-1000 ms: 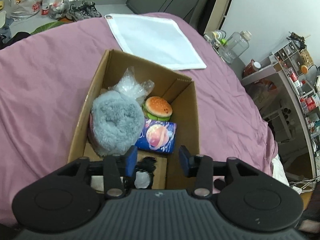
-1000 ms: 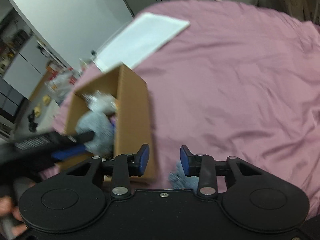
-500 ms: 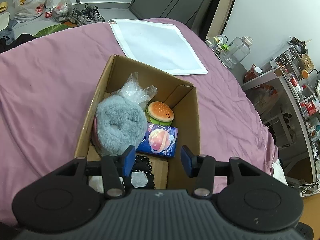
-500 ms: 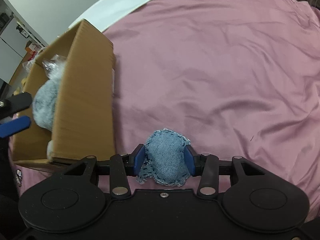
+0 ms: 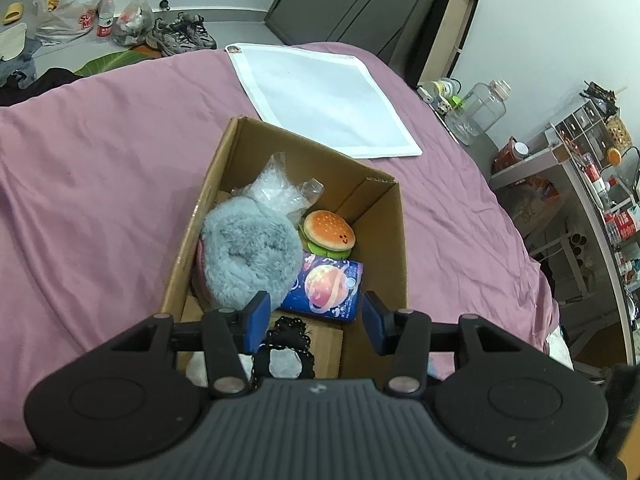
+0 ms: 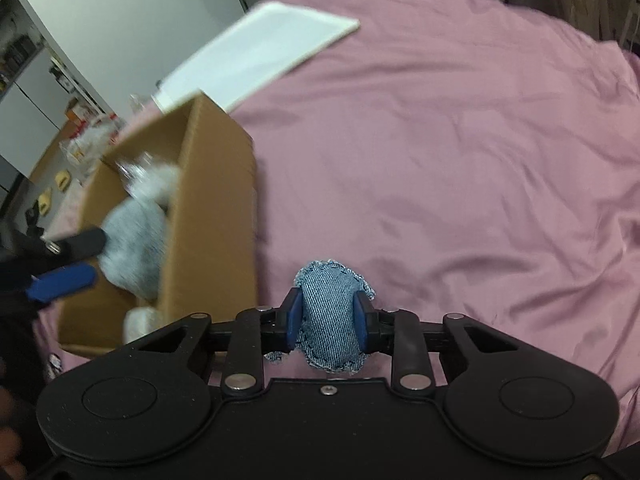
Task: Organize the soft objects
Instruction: 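Carry the denim plush with the right tool over the box and release it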
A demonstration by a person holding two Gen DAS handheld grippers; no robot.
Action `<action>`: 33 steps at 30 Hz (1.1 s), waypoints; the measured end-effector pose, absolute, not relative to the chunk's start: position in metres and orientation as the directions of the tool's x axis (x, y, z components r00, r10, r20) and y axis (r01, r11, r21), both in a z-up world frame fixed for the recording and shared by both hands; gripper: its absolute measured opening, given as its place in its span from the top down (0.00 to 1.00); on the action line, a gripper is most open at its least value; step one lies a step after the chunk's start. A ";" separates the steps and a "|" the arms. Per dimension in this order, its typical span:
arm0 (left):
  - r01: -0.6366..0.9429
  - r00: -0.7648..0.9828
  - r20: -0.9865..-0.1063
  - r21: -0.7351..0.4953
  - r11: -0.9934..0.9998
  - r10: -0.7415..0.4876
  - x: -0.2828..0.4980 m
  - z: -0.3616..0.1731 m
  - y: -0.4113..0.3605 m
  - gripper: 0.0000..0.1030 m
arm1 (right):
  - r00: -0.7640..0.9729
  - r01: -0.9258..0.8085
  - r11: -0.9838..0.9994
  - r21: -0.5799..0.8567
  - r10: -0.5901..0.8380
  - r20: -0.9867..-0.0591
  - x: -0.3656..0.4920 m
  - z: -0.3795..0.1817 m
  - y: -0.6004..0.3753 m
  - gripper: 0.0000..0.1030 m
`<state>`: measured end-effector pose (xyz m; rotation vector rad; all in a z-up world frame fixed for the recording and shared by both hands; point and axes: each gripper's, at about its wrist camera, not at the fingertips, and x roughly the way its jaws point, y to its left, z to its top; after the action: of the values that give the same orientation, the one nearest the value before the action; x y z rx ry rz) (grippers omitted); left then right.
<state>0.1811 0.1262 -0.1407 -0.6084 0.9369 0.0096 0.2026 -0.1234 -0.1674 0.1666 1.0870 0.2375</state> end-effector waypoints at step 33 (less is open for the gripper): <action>-0.322 0.622 -0.774 -0.386 0.864 -0.114 0.156 -0.084 0.131 0.45 | 0.523 -0.223 0.855 0.467 0.510 -0.683 0.198 -0.075 -0.104 0.46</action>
<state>0.1563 0.1309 -0.0840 -0.5311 0.9017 0.1260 0.1980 -0.1041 -0.0753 0.3424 0.9229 0.4492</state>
